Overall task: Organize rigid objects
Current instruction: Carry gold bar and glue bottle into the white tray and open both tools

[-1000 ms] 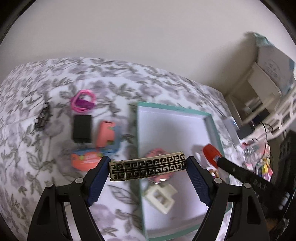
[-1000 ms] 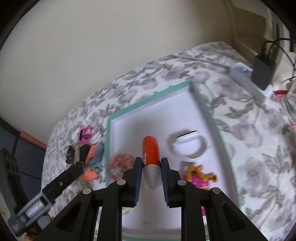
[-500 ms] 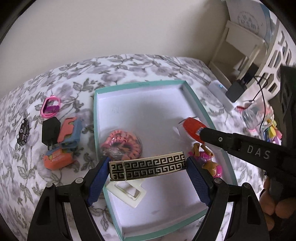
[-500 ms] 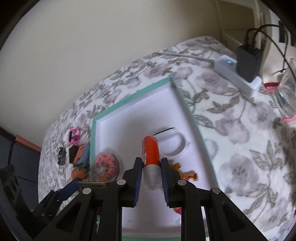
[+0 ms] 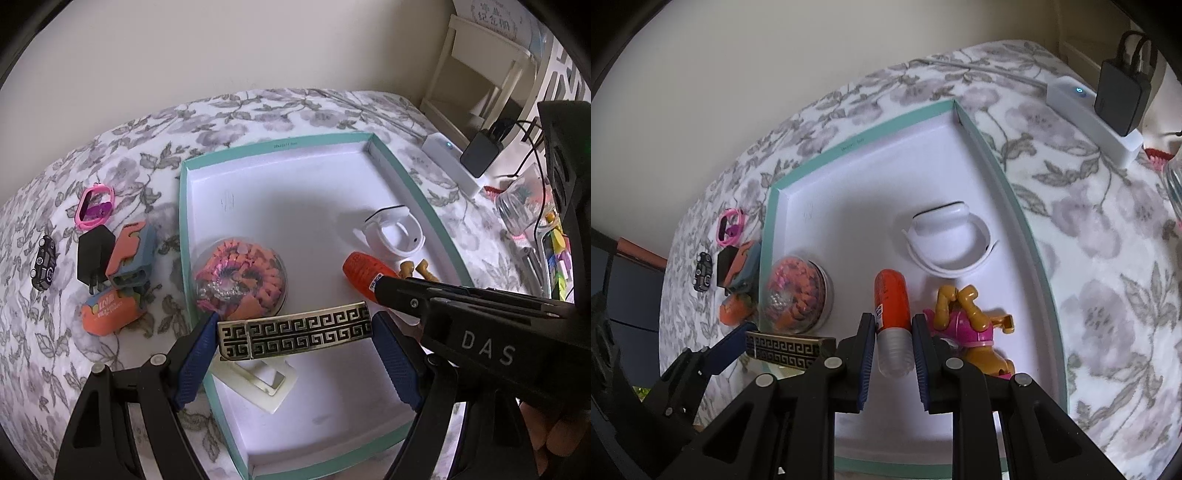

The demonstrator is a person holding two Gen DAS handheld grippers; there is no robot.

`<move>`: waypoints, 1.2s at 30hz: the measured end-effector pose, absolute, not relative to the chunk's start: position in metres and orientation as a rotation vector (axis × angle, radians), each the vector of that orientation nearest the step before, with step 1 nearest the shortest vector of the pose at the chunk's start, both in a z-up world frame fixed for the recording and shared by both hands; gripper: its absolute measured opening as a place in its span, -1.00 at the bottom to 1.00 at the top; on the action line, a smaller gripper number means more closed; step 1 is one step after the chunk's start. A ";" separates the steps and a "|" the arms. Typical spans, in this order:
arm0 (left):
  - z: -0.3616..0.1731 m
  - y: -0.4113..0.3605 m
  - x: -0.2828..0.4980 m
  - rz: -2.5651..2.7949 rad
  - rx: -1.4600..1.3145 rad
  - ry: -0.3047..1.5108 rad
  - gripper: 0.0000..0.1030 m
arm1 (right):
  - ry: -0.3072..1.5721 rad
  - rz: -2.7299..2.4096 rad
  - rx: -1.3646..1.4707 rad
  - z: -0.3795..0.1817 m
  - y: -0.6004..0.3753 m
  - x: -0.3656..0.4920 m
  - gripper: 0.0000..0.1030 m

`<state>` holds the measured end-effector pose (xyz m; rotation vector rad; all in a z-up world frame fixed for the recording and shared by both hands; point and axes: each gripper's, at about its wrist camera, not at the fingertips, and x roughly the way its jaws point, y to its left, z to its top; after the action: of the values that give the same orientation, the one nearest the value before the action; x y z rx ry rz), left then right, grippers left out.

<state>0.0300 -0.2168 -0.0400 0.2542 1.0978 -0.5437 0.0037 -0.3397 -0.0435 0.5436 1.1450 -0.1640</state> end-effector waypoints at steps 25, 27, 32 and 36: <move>-0.047 -0.222 0.026 -0.541 0.329 1.081 0.64 | 1.221 -0.183 0.518 -0.056 -0.334 0.007 -0.55; -0.044 -0.221 0.026 -0.544 0.321 1.079 0.64 | 1.217 -0.184 0.518 -0.054 -0.334 0.007 -0.55; -0.039 -0.219 0.028 -0.536 0.317 1.064 0.64 | 1.193 -0.177 0.514 -0.045 -0.334 0.007 -0.55; -0.034 -0.216 0.029 -0.533 0.311 1.047 0.64 | 1.142 -0.172 0.493 -0.030 -0.330 0.007 -0.55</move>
<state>0.0288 -0.2165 -0.0336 0.3110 1.0468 -0.5326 0.0073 -0.3300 -0.0298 0.4930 1.1422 -0.1717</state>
